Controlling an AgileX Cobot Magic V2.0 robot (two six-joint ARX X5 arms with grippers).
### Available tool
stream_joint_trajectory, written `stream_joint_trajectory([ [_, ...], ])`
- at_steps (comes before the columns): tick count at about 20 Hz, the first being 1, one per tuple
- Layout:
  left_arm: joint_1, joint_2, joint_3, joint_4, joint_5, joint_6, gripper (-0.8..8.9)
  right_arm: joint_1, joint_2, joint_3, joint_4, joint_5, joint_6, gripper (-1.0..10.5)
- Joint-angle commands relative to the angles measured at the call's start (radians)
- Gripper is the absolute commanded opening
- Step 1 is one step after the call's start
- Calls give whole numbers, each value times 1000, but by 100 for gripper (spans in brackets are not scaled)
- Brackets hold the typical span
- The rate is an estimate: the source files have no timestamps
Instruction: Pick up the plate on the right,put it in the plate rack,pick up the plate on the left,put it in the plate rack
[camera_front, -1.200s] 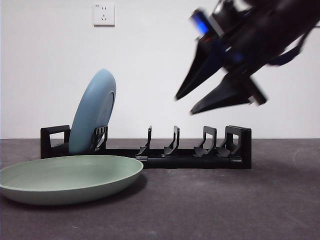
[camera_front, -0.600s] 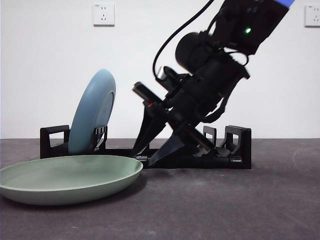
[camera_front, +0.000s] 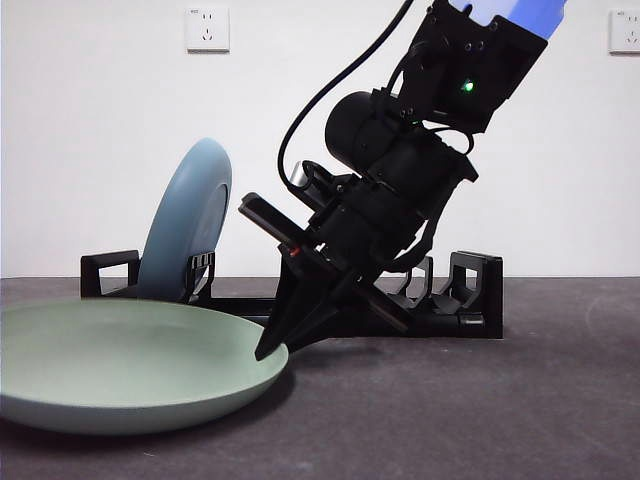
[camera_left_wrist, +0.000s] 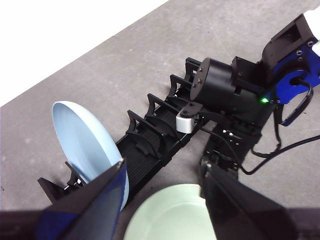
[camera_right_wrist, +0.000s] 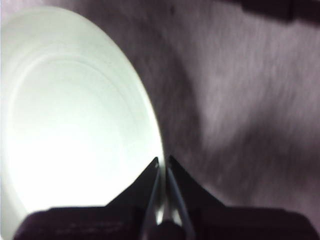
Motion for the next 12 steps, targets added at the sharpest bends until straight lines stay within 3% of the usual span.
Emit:
stream_joint_trajectory([
  [1,-3,-1,-2,0,0,48,252,-1,-47,-2,-71,5,-5,-12],
  [4,-10,2,-2,-14,3,105,251,-9,-143,-2,-197,73,-61,-12],
  [7,-50,23,-2,-54,2,111,250,-32,-254,-2,-306,142,-86,-12],
  [12,-235,118,-2,-97,-5,110,247,-80,-415,-2,-426,159,-107,-12],
])
